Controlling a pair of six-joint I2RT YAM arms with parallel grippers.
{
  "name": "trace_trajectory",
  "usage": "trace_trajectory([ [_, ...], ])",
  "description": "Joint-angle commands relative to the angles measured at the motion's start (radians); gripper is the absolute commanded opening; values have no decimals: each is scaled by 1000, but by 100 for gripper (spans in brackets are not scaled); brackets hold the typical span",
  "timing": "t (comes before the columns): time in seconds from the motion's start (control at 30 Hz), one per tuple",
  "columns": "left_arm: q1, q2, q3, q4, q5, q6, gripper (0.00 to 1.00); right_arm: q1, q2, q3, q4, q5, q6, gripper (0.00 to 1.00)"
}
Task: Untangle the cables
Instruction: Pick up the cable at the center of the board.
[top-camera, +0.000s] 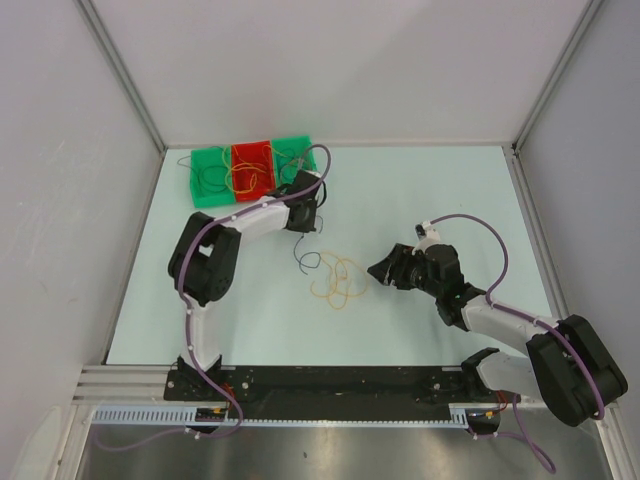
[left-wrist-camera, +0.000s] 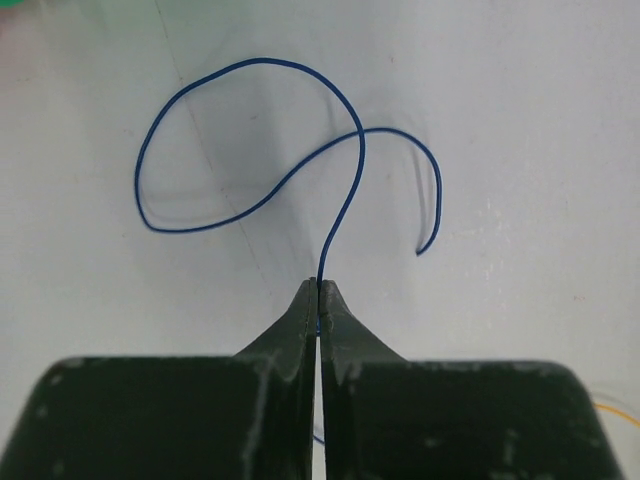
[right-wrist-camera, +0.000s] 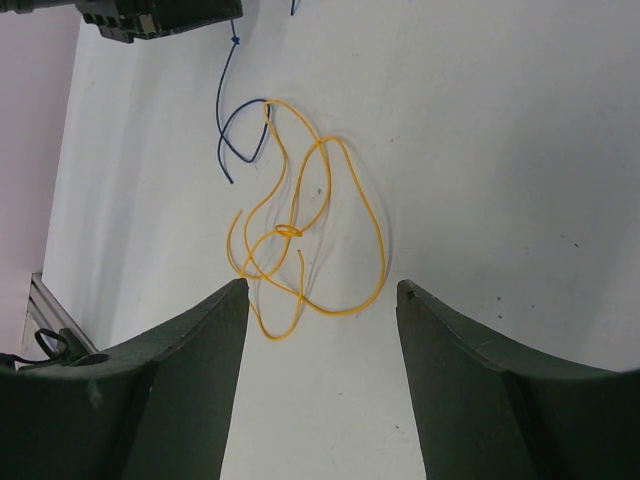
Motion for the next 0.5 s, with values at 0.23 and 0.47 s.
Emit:
trace_trajectory([
  [0.23, -1, -226, 148, -242, 7, 39, 0, -4, -17, -11, 47, 2, -3, 66],
  [0.47, 23, -326, 208, -339, -19, 60, 0, -4, -22, -15, 50, 2, -3, 66],
])
